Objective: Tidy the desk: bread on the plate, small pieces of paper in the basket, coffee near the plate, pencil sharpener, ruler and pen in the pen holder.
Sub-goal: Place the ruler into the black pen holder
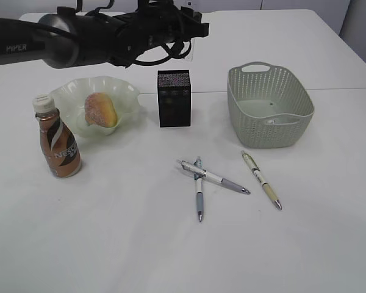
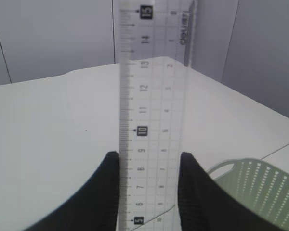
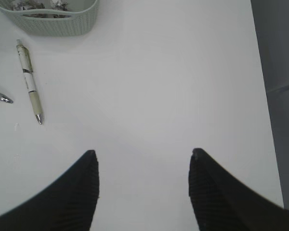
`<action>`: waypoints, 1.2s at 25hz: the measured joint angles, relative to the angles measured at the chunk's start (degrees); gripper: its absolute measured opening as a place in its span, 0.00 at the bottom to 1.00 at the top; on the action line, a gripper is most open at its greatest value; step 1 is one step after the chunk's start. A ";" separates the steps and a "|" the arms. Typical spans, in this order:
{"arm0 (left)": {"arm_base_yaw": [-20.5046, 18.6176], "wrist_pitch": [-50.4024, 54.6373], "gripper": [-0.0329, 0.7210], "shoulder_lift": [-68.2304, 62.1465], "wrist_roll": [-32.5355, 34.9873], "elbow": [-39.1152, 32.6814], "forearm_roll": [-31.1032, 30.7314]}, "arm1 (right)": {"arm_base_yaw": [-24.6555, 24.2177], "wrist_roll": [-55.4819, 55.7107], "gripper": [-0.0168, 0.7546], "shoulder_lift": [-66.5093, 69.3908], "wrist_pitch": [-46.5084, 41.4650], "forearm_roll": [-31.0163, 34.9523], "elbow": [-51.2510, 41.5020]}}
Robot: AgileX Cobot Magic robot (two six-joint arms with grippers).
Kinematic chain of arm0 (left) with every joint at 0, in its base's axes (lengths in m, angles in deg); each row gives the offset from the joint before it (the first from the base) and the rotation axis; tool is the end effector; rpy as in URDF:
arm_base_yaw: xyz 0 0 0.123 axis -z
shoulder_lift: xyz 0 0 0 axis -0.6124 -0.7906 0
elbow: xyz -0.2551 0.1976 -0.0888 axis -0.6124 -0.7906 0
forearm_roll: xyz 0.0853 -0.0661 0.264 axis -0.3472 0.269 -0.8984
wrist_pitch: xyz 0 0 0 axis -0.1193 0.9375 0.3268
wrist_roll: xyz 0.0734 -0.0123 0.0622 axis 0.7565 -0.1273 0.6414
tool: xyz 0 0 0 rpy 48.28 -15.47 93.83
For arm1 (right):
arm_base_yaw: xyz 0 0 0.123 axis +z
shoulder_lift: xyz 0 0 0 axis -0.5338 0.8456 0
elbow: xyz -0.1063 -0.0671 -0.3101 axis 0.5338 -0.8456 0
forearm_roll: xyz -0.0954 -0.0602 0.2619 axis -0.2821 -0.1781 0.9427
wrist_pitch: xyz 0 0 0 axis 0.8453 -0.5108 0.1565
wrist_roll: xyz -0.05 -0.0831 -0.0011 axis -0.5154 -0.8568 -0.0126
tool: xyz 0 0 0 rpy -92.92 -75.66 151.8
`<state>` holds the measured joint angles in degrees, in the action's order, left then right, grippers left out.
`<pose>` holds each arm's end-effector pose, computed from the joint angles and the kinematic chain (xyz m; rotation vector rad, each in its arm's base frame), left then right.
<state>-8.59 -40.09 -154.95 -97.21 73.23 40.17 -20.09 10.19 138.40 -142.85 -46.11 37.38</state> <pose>0.5469 -0.3082 0.2595 0.3882 1.6687 -0.4584 0.2142 0.0173 0.4186 0.0302 2.5669 -0.2499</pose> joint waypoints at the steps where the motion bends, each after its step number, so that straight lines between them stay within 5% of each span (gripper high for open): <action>1: -0.14 0.00 0.35 -0.29 0.00 0.00 0.04 | 0.00 0.00 0.63 0.00 0.00 -0.08 0.00; 30: -2.02 2.37 0.35 -4.52 -0.13 0.00 0.37 | 0.00 0.00 0.63 0.00 0.13 -0.29 0.00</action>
<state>-10.61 -37.72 -159.48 -97.34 73.23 40.54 -20.09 10.19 138.40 -142.72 -46.41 37.38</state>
